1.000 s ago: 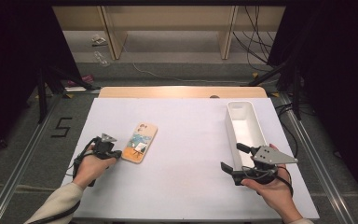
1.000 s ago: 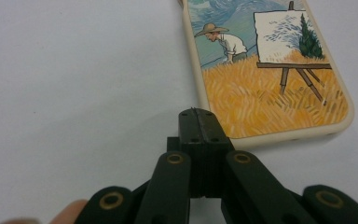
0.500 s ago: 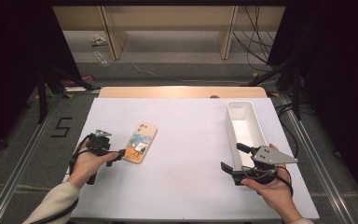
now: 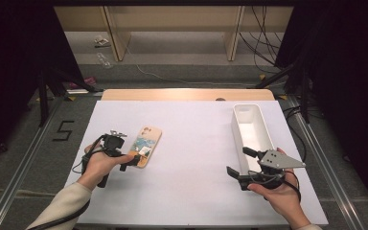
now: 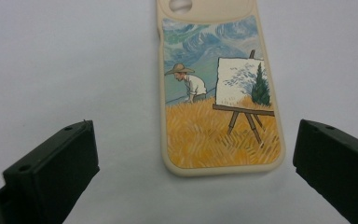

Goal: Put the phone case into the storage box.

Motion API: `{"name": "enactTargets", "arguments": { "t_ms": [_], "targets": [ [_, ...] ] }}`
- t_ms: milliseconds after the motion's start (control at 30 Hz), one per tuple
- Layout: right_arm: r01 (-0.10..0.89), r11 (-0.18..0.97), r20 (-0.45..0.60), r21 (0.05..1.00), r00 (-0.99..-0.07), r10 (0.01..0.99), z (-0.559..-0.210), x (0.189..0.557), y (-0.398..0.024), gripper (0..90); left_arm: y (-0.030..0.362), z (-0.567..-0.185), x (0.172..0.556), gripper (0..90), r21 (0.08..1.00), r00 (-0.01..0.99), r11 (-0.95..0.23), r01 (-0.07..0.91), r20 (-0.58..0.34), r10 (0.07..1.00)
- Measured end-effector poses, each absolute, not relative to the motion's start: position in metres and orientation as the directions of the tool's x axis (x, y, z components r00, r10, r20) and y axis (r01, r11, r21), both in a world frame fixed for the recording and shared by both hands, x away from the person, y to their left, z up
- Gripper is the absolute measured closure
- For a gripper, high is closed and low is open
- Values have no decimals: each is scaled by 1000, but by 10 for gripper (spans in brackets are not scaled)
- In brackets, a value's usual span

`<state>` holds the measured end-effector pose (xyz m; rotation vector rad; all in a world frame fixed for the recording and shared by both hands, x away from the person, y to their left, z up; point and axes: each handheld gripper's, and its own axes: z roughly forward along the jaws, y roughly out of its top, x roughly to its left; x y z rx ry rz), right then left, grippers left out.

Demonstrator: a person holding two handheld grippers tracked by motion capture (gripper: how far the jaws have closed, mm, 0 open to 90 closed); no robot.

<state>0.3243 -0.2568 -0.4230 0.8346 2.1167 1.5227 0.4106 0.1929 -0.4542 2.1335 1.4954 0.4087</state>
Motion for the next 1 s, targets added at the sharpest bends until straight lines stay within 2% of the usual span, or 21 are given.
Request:
{"name": "enactTargets", "arguments": {
  "t_ms": [300, 700, 1000],
  "targets": [
    [233, 226, 24, 946, -743, 668, -423, 325, -257, 118, 175, -458, 428, 0, 480, 357, -299, 825, -32, 934],
    [234, 224, 25, 946, -742, 670, -423, 325, -257, 118, 163, -467, 443, 0, 428, 286, -239, 872, -49, 957],
    [234, 224, 25, 946, -743, 669, -423, 325, -257, 119, 158, -473, 449, 0, 407, 288, -245, 880, -47, 956]
  ]
}}
